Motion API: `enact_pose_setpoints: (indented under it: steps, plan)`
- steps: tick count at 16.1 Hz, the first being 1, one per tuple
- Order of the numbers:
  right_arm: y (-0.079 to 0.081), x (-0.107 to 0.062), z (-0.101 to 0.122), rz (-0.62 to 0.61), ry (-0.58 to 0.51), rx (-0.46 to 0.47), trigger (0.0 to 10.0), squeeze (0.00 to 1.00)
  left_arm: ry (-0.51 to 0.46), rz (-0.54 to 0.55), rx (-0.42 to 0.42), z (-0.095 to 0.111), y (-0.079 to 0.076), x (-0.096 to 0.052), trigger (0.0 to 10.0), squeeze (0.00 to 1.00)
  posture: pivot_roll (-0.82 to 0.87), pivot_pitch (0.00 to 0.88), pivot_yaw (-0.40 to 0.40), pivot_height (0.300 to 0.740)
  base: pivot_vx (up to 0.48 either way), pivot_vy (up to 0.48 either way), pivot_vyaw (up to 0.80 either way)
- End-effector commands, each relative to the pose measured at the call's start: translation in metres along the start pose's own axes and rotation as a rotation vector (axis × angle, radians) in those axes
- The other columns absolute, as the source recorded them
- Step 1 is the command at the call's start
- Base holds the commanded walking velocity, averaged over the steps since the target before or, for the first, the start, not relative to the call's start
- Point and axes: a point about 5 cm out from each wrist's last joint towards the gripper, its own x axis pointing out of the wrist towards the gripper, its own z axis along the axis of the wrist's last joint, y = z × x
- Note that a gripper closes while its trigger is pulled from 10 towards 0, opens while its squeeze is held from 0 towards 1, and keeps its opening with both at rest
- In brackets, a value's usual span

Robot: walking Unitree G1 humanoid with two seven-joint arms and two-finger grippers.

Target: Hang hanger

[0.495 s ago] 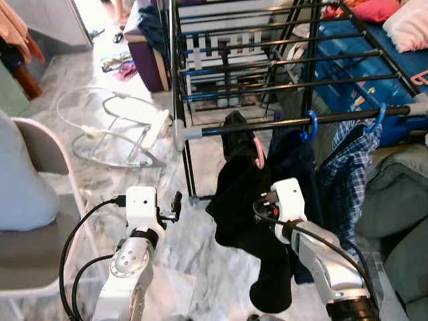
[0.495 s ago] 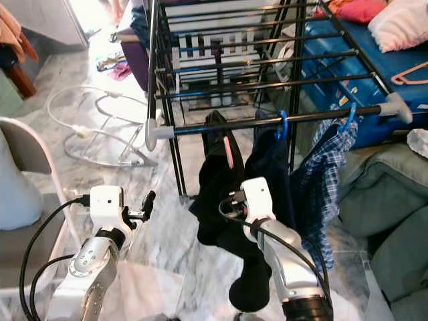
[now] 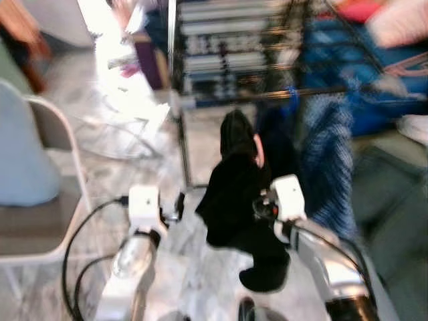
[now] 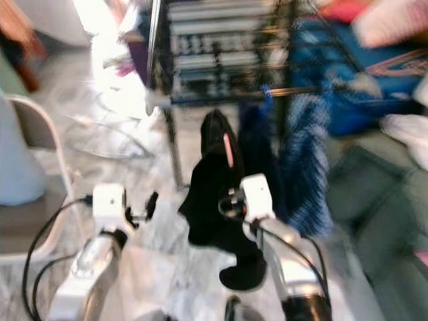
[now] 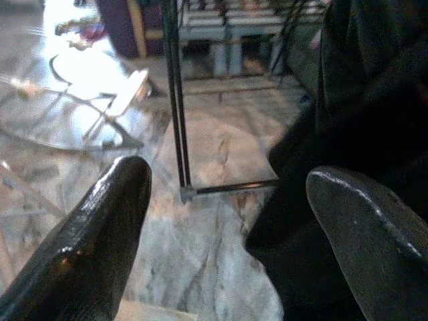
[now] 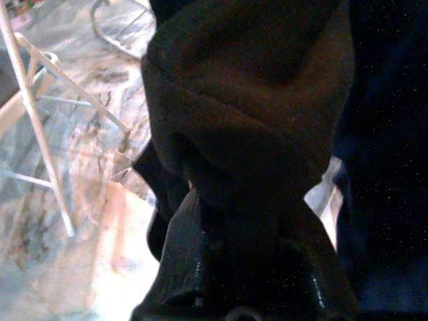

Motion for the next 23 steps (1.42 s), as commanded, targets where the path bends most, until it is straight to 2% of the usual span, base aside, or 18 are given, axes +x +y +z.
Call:
enact_pose_setpoints:
  steps: [1,2,3,6,7,9,11,14,16,20,23]
  plan:
    - [0.004,0.002,0.014,0.013,-0.052,0.004,10.0,0.00,-0.003,0.025,0.006,0.001,0.004,-0.001,10.0,0.00,-0.08,0.063,0.060,0.740,-0.337,0.000,0.00]
    - [0.002,0.001,0.015,0.011,-0.057,0.030,10.0,0.00,-0.003,0.026,0.006,0.001,0.004,-0.001,10.0,0.00,-0.08,0.063,0.060,0.740,-0.341,0.000,0.00]
    - [0.001,0.001,0.016,0.011,-0.059,0.015,10.0,0.00,-0.003,0.027,0.007,0.001,0.005,-0.001,10.0,0.00,-0.08,0.062,0.060,0.740,-0.337,0.000,0.00]
    - [0.003,0.003,0.022,0.011,-0.100,-0.075,10.0,0.00,-0.002,0.012,0.032,-0.002,0.006,-0.002,10.0,0.00,-0.08,0.032,0.057,0.740,-0.336,0.000,0.00]
    - [0.004,0.005,0.025,0.005,-0.119,-0.101,10.0,0.00,-0.003,0.010,0.050,-0.001,0.011,-0.001,10.0,0.00,-0.07,0.010,0.059,0.740,-0.326,0.000,0.00]
    - [0.004,0.008,0.024,0.035,-0.119,-0.070,10.0,0.00,-0.013,0.022,0.073,0.000,0.020,0.002,10.0,0.00,-0.06,0.000,0.062,0.740,-0.324,0.000,0.00]
    - [0.003,0.014,0.025,0.017,-0.118,-0.090,10.0,0.00,-0.033,0.046,0.101,0.004,0.031,0.008,10.0,0.00,-0.05,0.000,0.069,0.740,-0.298,0.000,0.00]
    - [0.003,0.019,0.021,0.012,-0.096,-0.080,10.0,0.00,-0.025,0.025,0.134,0.003,0.038,0.011,10.0,0.00,-0.03,0.000,0.076,0.740,0.000,0.000,0.00]
    - [0.003,0.020,0.016,0.015,-0.094,-0.054,10.0,0.00,0.005,0.004,0.137,-0.004,0.046,0.005,10.0,0.00,-0.02,0.000,0.070,0.740,0.000,0.000,0.00]
    - [0.001,0.021,0.010,0.027,-0.083,-0.059,10.0,0.00,0.011,-0.004,0.212,-0.019,0.055,-0.013,10.0,0.00,-0.01,0.000,0.058,0.740,0.000,0.000,0.00]
    - [-0.002,0.019,0.007,0.024,-0.085,-0.077,10.0,0.00,0.013,0.020,0.151,-0.028,0.047,-0.015,10.0,0.00,-0.04,0.000,0.087,0.740,0.000,0.000,0.00]
